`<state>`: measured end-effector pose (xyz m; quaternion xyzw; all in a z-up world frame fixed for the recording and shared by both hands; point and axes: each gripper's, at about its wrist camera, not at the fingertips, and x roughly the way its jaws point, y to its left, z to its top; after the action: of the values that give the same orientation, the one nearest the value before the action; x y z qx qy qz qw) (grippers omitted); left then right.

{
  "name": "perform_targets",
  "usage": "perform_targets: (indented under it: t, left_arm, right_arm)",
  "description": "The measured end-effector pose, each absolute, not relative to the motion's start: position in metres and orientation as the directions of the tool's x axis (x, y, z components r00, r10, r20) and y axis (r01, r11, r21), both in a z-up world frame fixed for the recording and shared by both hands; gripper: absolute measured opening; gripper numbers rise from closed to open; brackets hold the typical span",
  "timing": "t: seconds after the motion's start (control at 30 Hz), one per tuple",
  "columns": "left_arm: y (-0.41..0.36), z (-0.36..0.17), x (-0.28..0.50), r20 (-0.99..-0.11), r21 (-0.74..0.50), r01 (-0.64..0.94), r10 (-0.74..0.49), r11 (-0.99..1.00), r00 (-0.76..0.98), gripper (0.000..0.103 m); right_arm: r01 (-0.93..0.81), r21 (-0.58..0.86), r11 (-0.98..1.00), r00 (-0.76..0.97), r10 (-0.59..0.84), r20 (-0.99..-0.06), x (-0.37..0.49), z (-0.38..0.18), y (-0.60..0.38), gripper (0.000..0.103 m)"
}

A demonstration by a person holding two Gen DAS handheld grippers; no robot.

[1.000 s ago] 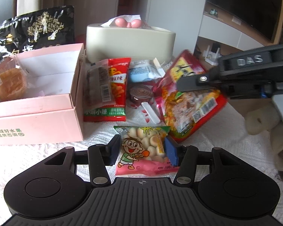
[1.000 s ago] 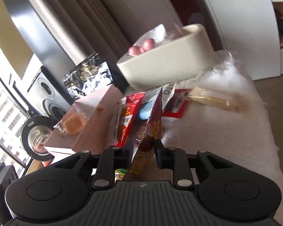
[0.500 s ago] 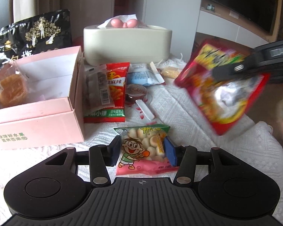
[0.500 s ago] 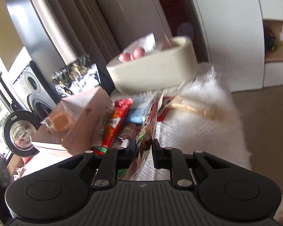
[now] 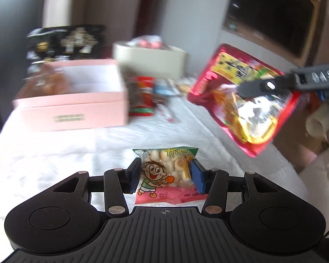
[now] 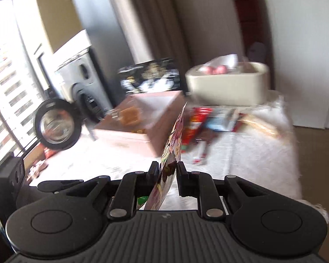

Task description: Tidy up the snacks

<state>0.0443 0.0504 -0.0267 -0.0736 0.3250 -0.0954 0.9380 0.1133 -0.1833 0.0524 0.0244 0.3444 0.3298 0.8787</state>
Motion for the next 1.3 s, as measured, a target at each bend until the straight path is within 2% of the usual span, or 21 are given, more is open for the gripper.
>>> perform_targets:
  t: [0.17,0.3,0.33,0.37,0.43,0.5,0.6,0.7,0.77,0.8,0.83,0.87,0.9,1.0,1.07,1.2,1.3]
  left_arm:
    - [0.103,0.01,0.057,-0.478,-0.238,0.004,-0.12,0.971,0.87,0.054]
    - [0.153,0.033,0.115,-0.348,-0.412,-0.029,-0.128,0.911,0.929,0.054]
    - [0.162,0.03,0.135,-0.331,-0.446,-0.029,-0.135,0.895,0.934,0.055]
    - [0.171,0.022,0.158,-0.354,-0.458,-0.042,-0.139,0.888,0.925,0.055]
    - [0.18,0.001,0.202,-0.521,-0.437,-0.15,-0.114,0.887,0.846,0.052]
    - [0.185,-0.018,0.22,-0.591,-0.446,-0.2,-0.119,0.873,0.798,0.052]
    - [0.186,-0.026,0.214,-0.56,-0.48,-0.165,-0.157,0.861,0.814,0.052]
    - [0.182,-0.019,0.199,-0.507,-0.418,-0.177,-0.067,0.891,0.859,0.052]
    - [0.177,-0.011,0.193,-0.491,-0.39,-0.157,-0.06,0.907,0.869,0.052]
    - [0.169,-0.007,0.187,-0.491,-0.387,-0.123,-0.091,0.914,0.867,0.052]
    - [0.161,-0.003,0.18,-0.498,-0.385,-0.079,-0.135,0.92,0.857,0.052]
    - [0.152,-0.002,0.176,-0.511,-0.381,-0.028,-0.185,0.924,0.839,0.052]
    - [0.137,-0.004,0.168,-0.527,-0.376,0.036,-0.246,0.926,0.814,0.052]
    - [0.099,-0.02,0.148,-0.572,-0.4,0.18,-0.398,0.899,0.718,0.052]
    - [0.078,-0.037,0.14,-0.617,-0.433,0.221,-0.466,0.874,0.635,0.052]
    - [0.06,-0.06,0.131,-0.683,-0.413,0.184,-0.437,0.892,0.585,0.05]
    - [0.061,-0.071,0.13,-0.678,-0.447,0.145,-0.44,0.883,0.589,0.05]
  right_arm:
    - [-0.645,0.23,0.728,0.526,0.643,-0.557,0.101,0.071,-0.151,0.016]
    - [-0.688,0.191,0.7,0.524,0.662,-0.536,0.1,0.082,-0.13,0.014]
    - [-0.692,0.185,0.697,0.523,0.662,-0.537,0.101,0.083,-0.125,0.011]
    - [-0.693,0.183,0.697,0.521,0.661,-0.54,0.104,0.083,-0.122,0.01]
    - [-0.691,0.199,0.695,0.506,0.661,-0.554,0.11,0.079,-0.115,0.009]
    - [-0.679,0.205,0.705,0.496,0.647,-0.579,0.116,0.072,-0.112,0.009]
    - [-0.669,0.183,0.72,0.491,0.614,-0.619,0.121,0.06,-0.116,0.009]
    - [-0.632,0.154,0.759,0.509,0.557,-0.657,0.127,0.044,-0.127,0.013]
    - [-0.602,0.115,0.79,0.524,0.5,-0.69,0.129,0.032,-0.136,0.022]
    - [-0.595,0.098,0.798,0.53,0.481,-0.699,0.129,0.027,-0.141,0.034]
    - [-0.592,0.082,0.801,0.534,0.467,-0.705,0.127,0.023,-0.147,0.041]
    - [-0.588,0.067,0.806,0.54,0.453,-0.71,0.127,0.019,-0.154,0.054]
    - [-0.577,0.058,0.815,0.547,0.438,-0.713,0.126,0.017,-0.161,0.06]
    - [-0.521,0.078,0.85,0.553,0.406,-0.728,0.129,0.008,-0.182,0.061]
    - [-0.489,0.114,0.865,0.543,0.405,-0.736,0.134,0.003,-0.193,0.061]
    - [-0.433,0.227,0.872,0.487,0.439,-0.755,0.153,-0.014,-0.203,0.061]
    - [-0.391,0.314,0.865,0.438,0.475,-0.764,0.162,-0.03,-0.205,0.061]
